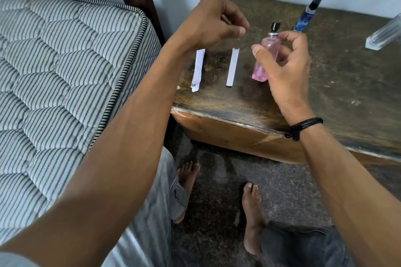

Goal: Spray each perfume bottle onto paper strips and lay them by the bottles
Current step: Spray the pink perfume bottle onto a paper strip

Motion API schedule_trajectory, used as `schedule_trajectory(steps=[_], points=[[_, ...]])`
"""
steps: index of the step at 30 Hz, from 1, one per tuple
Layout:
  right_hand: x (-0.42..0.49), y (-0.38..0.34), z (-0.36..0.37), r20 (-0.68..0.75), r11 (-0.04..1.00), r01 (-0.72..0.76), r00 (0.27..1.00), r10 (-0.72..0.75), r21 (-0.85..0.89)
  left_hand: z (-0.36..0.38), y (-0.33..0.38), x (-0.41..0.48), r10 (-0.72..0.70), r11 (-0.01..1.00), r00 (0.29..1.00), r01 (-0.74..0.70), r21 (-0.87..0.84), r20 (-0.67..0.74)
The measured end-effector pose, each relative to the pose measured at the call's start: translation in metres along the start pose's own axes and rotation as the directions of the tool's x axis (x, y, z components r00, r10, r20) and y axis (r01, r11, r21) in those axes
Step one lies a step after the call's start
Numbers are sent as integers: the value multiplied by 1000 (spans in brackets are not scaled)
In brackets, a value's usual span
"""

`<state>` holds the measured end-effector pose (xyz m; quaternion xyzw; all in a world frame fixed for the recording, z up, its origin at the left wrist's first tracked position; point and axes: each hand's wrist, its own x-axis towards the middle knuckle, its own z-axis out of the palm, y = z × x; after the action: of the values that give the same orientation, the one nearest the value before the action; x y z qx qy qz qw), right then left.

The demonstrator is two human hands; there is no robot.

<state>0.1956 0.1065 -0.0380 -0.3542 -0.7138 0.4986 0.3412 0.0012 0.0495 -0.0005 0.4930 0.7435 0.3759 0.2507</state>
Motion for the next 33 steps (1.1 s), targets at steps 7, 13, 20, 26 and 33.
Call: schedule_trajectory(steps=[7, 13, 20, 26, 33], points=[[19, -25, -20, -17, 992, -25, 999, 27, 126, -1, 11, -10, 74, 991, 917, -25, -129, 391], [16, -29, -27, 60, 979, -82, 996, 72, 185, 16, 25, -10, 130, 984, 931, -79, -161, 340], [11, -34, -24, 99, 977, -78, 993, 59, 199, 28, 29, -8, 151, 973, 964, -106, -207, 220], [10, -34, -28, 136, 986, -90, 988, 71, 141, 29, 26, -8, 130, 976, 968, -87, -198, 216], [20, -33, -42, 153, 995, -96, 984, 96, -12, 27, 24, -7, 92, 981, 982, -61, -183, 164]])
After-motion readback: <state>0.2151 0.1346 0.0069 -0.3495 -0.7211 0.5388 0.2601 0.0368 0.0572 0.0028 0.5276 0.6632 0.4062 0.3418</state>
